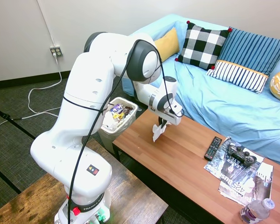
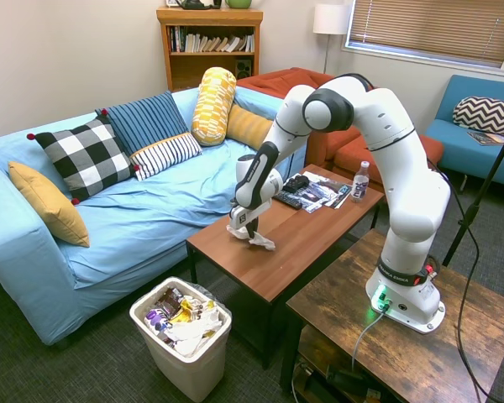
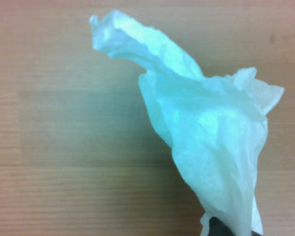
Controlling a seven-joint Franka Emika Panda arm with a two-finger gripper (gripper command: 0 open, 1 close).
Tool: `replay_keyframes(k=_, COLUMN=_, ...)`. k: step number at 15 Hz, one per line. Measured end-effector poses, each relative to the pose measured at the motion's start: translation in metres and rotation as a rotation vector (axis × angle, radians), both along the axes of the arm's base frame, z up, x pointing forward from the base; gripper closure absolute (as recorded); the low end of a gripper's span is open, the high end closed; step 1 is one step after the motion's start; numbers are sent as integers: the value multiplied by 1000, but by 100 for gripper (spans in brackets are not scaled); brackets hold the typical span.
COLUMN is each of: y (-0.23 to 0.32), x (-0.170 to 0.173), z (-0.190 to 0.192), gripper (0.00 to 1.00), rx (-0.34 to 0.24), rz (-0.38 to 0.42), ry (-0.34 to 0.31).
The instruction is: Throw the tissue in the trash bin
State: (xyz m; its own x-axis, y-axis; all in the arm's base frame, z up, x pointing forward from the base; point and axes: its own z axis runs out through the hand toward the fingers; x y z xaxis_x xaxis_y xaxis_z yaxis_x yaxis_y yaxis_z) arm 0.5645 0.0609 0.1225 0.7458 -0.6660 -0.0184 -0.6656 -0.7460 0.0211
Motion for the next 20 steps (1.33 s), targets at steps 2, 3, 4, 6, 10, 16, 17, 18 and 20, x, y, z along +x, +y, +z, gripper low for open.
replay_keyframes(k=2, y=5, x=5, z=27, gripper=100, rx=13, rz=10, ry=-31)
replay_keyframes(k=3, y=16, x=6, z=44, gripper=100, rx=22, rz=26, ry=-47)
replay_keyframes(k=4, y=33, x=5, z=61, gripper=100, rx=30, rz=51, ry=-62)
replay_keyframes(k=6, y=85, x=-4, z=93, gripper=100, rx=39, rz=110, ry=-85)
replay_keyframes(k=10, y=217, x=-35, z=120, gripper=100, rx=22, rz=223, ry=-91)
replay_keyframes(k=16, y=336, x=-70, z=37, gripper=0, rx=-38, rz=351, ry=-17)
replay_keyframes(k=17, y=344, x=-70, z=23, gripper=0, rx=-49, rz=356, ry=-14)
replay_keyframes(k=18, y=352, x=-69, z=12, gripper=0, rx=-58, rz=358, ry=-14)
replay_keyframes(k=20, y=366, x=-69, z=-2, gripper=0, rx=-71, rz=366, ry=-13)
